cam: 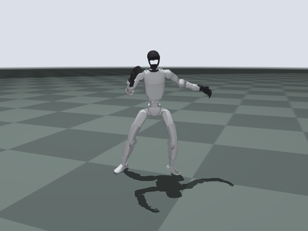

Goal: Kungfu

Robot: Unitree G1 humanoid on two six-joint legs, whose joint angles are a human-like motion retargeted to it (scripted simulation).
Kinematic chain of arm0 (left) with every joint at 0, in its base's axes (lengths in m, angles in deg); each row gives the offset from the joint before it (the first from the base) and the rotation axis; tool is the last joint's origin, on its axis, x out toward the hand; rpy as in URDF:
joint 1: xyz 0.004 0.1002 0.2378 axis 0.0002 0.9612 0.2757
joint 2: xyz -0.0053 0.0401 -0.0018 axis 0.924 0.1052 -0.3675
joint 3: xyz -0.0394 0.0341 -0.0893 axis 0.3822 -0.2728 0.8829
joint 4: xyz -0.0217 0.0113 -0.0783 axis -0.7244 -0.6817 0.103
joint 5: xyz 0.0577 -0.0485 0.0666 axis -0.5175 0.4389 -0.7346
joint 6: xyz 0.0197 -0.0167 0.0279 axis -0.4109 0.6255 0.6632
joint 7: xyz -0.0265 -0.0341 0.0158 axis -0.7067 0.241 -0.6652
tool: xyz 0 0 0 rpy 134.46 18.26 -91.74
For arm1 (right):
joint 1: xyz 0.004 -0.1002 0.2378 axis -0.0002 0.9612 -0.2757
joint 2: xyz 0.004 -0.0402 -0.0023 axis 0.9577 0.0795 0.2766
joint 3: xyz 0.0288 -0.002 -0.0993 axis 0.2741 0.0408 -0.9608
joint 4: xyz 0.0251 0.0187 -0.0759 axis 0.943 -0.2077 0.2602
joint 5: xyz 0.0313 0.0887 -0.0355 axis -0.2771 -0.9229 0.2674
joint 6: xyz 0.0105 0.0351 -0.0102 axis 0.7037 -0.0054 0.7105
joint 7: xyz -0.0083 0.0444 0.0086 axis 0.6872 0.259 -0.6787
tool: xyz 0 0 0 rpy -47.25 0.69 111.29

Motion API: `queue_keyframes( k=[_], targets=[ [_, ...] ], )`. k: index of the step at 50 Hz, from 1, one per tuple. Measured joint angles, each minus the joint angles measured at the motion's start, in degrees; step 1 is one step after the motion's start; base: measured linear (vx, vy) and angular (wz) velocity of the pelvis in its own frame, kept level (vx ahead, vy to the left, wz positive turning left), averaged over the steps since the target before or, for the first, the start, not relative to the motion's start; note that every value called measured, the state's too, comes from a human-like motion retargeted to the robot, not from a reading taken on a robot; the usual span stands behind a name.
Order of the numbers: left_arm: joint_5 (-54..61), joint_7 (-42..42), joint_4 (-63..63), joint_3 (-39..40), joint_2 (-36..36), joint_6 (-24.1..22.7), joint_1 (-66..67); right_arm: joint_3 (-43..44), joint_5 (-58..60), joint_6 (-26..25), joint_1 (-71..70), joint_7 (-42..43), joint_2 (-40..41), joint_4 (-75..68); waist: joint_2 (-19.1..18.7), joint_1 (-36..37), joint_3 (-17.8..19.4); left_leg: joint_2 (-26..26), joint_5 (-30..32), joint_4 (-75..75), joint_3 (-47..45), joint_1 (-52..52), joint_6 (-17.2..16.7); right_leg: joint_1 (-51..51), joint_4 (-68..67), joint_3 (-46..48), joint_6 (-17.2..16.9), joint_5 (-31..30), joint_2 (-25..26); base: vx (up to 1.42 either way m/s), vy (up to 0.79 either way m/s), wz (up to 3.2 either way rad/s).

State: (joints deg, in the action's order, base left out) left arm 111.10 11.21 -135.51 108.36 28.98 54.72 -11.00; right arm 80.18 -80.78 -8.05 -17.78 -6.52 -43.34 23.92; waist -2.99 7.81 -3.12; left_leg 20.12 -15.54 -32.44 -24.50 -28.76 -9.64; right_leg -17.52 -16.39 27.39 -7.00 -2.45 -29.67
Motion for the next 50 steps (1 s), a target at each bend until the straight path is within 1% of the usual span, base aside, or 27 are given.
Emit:
queue_keyframes(
  k=[2,4,5,7,9,10,11,12,13,15,17,18,20,22,23,24,26,30,33,35,40,43,45,47,50],
  targets=[
    [-4.21,3.01,-3.41,3.8,-1.88,-1.27,5.6,2.08,1.58,2.92,-0.88,4.92,-2.69,3.38,0.32,-2.41,0.36,0.49,2.62,3.8,-1.14,1.83,-1.39,-3.61,-4.16,-4.63,-1.09,2.75,1.07,-0.53,-0.59,-0.45],
    [-6.69,6.26,-6.28,5.08,-4.62,-2.45,9.12,4.14,2.95,5.24,-1.39,9.53,-4.71,6.4,0.49,-4.98,0.46,1.34,5.31,7.27,-1.58,3.04,-2.89,-8.11,-9.33,-9.22,-1.55,5.76,2.65,-0.54,-0.64,-0.43],
    [-7.08,7.35,-7.64,4.76,-6.12,-2.77,10.16,5.19,3.62,6.31,-1.6,11.67,-5.55,7.81,0.6,-6.31,0.47,1.84,6.63,8.75,-1.61,3.39,-3.67,-10.32,-11.8,-10.83,-1.74,7.06,3.27,-0.55,-0.69,-0.34],
    [-6.91,6.33,-10.04,0.81,-9.12,-1.41,9.7,7.54,5.2,8.12,-1.57,15.83,-7.11,10.01,0.6,-9.45,0.4,2.57,9.31,11.12,-0.41,3.32,-5.19,-13.21,-15.33,-12.06,-1.86,10.05,4.5,-0.54,-0.67,0.02],
    [-7.02,4.71,-11.6,-6.98,-12.74,1.18,5.84,11.19,7.24,9.83,-0.34,20.03,-9.21,11.85,1.5,-12.63,-0.36,1.04,12.25,13.93,0.01,2.58,-5.36,-16.59,-19.78,-11.87,-1.67,14.12,3.08,-0.66,-0.75,0.6],
    [-6.75,4.09,-11.81,-11.95,-14.85,2.57,3.17,13.58,8.16,10.7,0.75,21.9,-10.32,12.59,2.14,-13.87,-0.73,0.27,13.68,15.37,-0.08,2.45,-5.36,-18.04,-22.14,-11.05,-0.99,16.24,2.15,-0.69,-0.78,0.79],
    [-5.25,4.12,-11.31,-18.05,-18.01,4.18,-1.12,16.79,9.06,11.41,2.42,23.82,-11.42,13.3,2.74,-14.8,-0.77,-0.33,15.2,16.8,-0.1,2.36,-5.36,-18.53,-24.21,-9.2,-1.08,17.68,0.39,-0.64,-0.66,0.89],
    [-3.4,4.23,-10.77,-24.21,-21.93,5.78,-6.06,20.27,9.84,12.1,4.26,25.65,-12.57,14.11,3.16,-15.7,-0.7,-0.91,16.75,18.12,0.3,2.05,-5.36,-18.98,-26.2,-7.53,-1.15,19.02,-1.14,-0.58,-0.51,1.04],
    [-0.83,4.49,-10.18,-30.49,-27.4,7.36,-12.29,24.33,10.37,12.72,6.45,27.32,-13.85,15.09,3.22,-16.54,-0.43,-1.44,18.36,19.22,1.55,1.31,-5.36,-19.34,-28.03,-6.22,-1.18,20.19,-2.2,-0.6,-0.49,1.06],
    [5.2,1.5,-7.02,-39.98,-40.24,11.16,-22.76,32.14,11.17,13.24,10.42,30.25,-15.88,17.26,3.43,-18.05,0.25,-1.76,20.95,20.85,3.76,0.21,-5.36,-19.48,-30.84,-4.31,-0.89,22.32,-3.06,-0.59,-0.47,0.95],
    [13.71,-4.33,-2.84,-49.01,-51.04,15.35,-30.57,37.68,11.56,12.95,11.78,31.83,-17.22,19.88,3.58,-20.75,1.11,-1.22,22.71,22.62,2.61,-0.05,-5.36,-19.48,-33.11,-2.74,-0.41,24.2,-3.64,-0.56,-0.43,0.8],
    [17.08,-7.35,-1.32,-52.82,-55.37,16.42,-33.73,39.24,11.64,12.58,11.53,32.32,-17.91,21.14,3.47,-22.4,1.47,-0.59,23.41,23.41,2.09,0.03,-5.36,-19.27,-34.08,-1.86,-0.1,25.13,-3.63,-0.45,-0.43,0.4],
    [21.26,-13.27,1.34,-62.09,-58.4,19.43,-38.99,40.3,11.95,11.48,9.79,33.12,-19.85,23.83,2.29,-24.31,3.24,3.86,24.81,24.52,2.16,2.67,-5.36,-16.76,-35.08,0.06,1.41,27.8,0.03,-0.33,-0.51,-0.3],
    [17.67,-17.14,4.12,-68.87,-56.57,20.57,-43.66,40.15,13.02,10.86,7.77,33.12,-21.52,25.59,1.57,-25.24,4.64,8.31,25.74,24.92,-4.09,6.27,-2.04,-14.79,-34.79,1.47,2.85,29.21,2.98,-0.29,-0.35,-0.67],
    [14.39,-17.86,5.66,-70.2,-55.73,19.98,-45.77,40.24,13.93,10.57,6.96,33.16,-22.2,26.09,1.76,-25.74,5.1,8.71,26.42,25.64,-7.51,7.85,-0.07,-14.71,-34.85,1.6,3.22,29.48,3.0,-0.36,-0.22,-0.57],
    [11.88,-17.51,6.84,-70.64,-55.38,18.81,-47.28,40.11,14.83,10.22,6.62,33.5,-22.66,26.25,1.96,-26.12,5.27,8.6,27.09,26.65,-9.76,9.35,1.02,-14.88,-35.17,1.54,3.6,29.72,2.84,-0.38,-0.18,-0.54],
    [9.56,-15.58,8.65,-70.46,-55.23,16.28,-49.03,39.41,16.62,9.75,6.93,34.62,-23.29,26.04,2.32,-26.69,5.04,7.76,28.19,28.68,-12.63,11.93,2.05,-15.69,-36.06,1.04,4.39,30.05,2.36,-0.22,-0.1,-0.59],
    [11.15,-13.52,11.04,-69.89,-54.55,14.35,-48.46,38.27,19.16,10.48,9.15,35.94,-23.94,24.63,1.74,-27.92,4.51,7.56,29.4,30.06,-17.09,14.83,2.12,-16.84,-36.93,0.14,5.71,30.23,2.42,-0.07,-0.03,-0.46],
    [11.35,-12.82,11.18,-69.84,-53.02,14.54,-47.13,39.31,19.28,10.15,10.53,36.88,-24.26,24.0,0.79,-29.03,5.14,7.73,29.78,29.82,-19.29,15.36,1.9,-16.76,-37.08,-0.37,5.84,30.37,2.59,-0.03,0.03,-0.05],
    [10.78,-11.37,10.7,-69.78,-51.99,14.06,-46.39,40.91,19.03,10.07,11.92,37.16,-24.64,24.06,0.27,-29.37,5.44,7.79,29.93,29.48,-20.18,15.48,1.12,-16.4,-37.08,-0.53,5.71,30.41,2.45,0.02,0.02,0.13],
    [6.23,-7.52,10.03,-68.94,-49.05,11.78,-45.3,49.01,20.26,8.83,19.95,35.97,-25.4,23.92,-0.72,-28.27,5.49,7.36,29.39,27.89,-19.15,13.64,-0.06,-14.88,-35.56,-0.37,4.37,29.34,1.45,0.12,0.08,0.43],
    [0.6,-7.73,10.03,-67.27,-45.0,11.0,-44.81,54.3,20.92,8.42,26.17,34.84,-24.15,22.84,-1.44,-26.65,5.84,7.35,29.06,26.71,-18.66,12.15,-0.22,-13.46,-33.7,0.02,3.34,27.69,1.25,0.19,0.11,0.47],
    [-4.65,-7.5,9.56,-65.89,-41.62,10.08,-44.3,56.92,20.67,8.12,29.96,33.3,-22.3,21.51,-1.89,-25.5,6.07,7.39,28.72,25.56,-18.33,10.71,0.38,-12.38,-32.18,0.4,2.56,26.3,1.18,0.35,0.19,0.55],
    [-10.72,-6.34,8.34,-64.5,-37.61,8.74,-43.6,57.98,20.16,7.69,33.22,31.17,-19.73,19.29,-2.2,-24.31,6.04,7.38,27.99,23.56,-17.84,8.44,1.84,-11.35,-30.4,0.92,1.78,24.74,0.88,0.28,0.14,0.69],
    [-20.57,-3.82,5.75,-62.91,-30.31,6.78,-41.74,57.26,19.54,6.88,37.51,26.47,-14.94,14.63,-2.38,-22.36,5.8,7.4,26.52,19.4,-17.86,4.48,5.2,-9.7,-27.41,1.85,0.47,22.17,-0.08,0.37,0.19,0.86]
  ],
)
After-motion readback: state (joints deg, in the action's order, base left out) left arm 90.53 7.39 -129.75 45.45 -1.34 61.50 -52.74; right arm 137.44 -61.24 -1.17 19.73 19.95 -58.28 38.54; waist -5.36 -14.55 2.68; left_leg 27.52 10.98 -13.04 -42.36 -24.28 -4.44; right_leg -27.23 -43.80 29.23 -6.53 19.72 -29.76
